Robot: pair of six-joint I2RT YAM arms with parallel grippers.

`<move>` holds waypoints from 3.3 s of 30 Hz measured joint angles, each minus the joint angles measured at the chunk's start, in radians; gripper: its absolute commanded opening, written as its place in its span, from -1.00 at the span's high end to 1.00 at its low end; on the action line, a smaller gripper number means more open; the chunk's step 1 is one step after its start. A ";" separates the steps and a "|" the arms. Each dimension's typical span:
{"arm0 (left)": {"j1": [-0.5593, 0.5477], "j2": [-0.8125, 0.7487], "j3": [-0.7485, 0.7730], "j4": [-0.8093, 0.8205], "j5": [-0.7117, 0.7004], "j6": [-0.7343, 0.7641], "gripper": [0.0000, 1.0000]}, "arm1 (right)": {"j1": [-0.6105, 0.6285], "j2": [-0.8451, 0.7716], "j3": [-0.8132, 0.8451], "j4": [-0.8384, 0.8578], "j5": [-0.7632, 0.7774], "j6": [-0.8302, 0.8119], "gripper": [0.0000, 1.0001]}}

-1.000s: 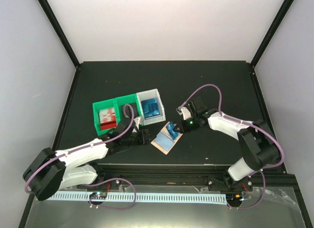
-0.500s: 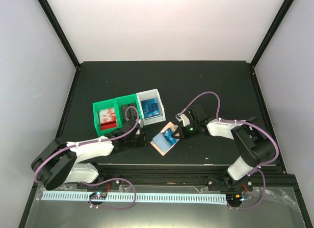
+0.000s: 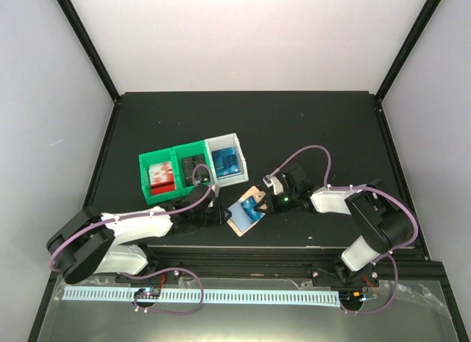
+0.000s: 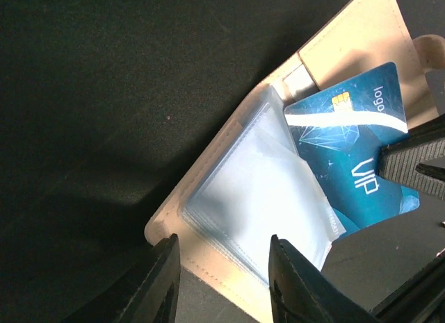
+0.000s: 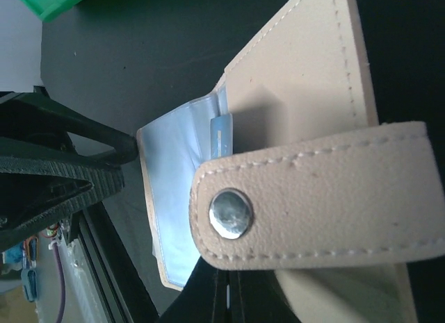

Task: Put the credit cards into the card holder
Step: Insert the credit card into the card holder.

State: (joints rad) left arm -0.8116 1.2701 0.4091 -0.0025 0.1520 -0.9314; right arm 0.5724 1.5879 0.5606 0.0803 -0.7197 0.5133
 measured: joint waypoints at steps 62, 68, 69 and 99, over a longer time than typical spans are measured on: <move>-0.035 0.085 0.006 0.079 -0.029 -0.011 0.36 | 0.313 0.011 0.199 -0.281 0.425 0.007 -0.03; -0.035 0.023 -0.018 0.073 -0.028 0.003 -0.01 | 0.325 -0.056 0.201 -0.362 0.555 0.035 -0.21; -0.035 -0.002 -0.026 0.070 -0.034 0.008 -0.06 | 0.330 -0.074 0.201 -0.372 0.575 0.039 -0.21; 0.014 -0.770 -0.179 -0.136 -0.230 0.070 -0.95 | 0.398 -0.046 0.241 -0.504 0.718 0.074 0.56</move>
State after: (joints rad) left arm -0.7979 0.5003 0.2306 -0.1383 -0.0784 -0.8616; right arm 0.9703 1.5421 0.8021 -0.4232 -0.0017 0.5869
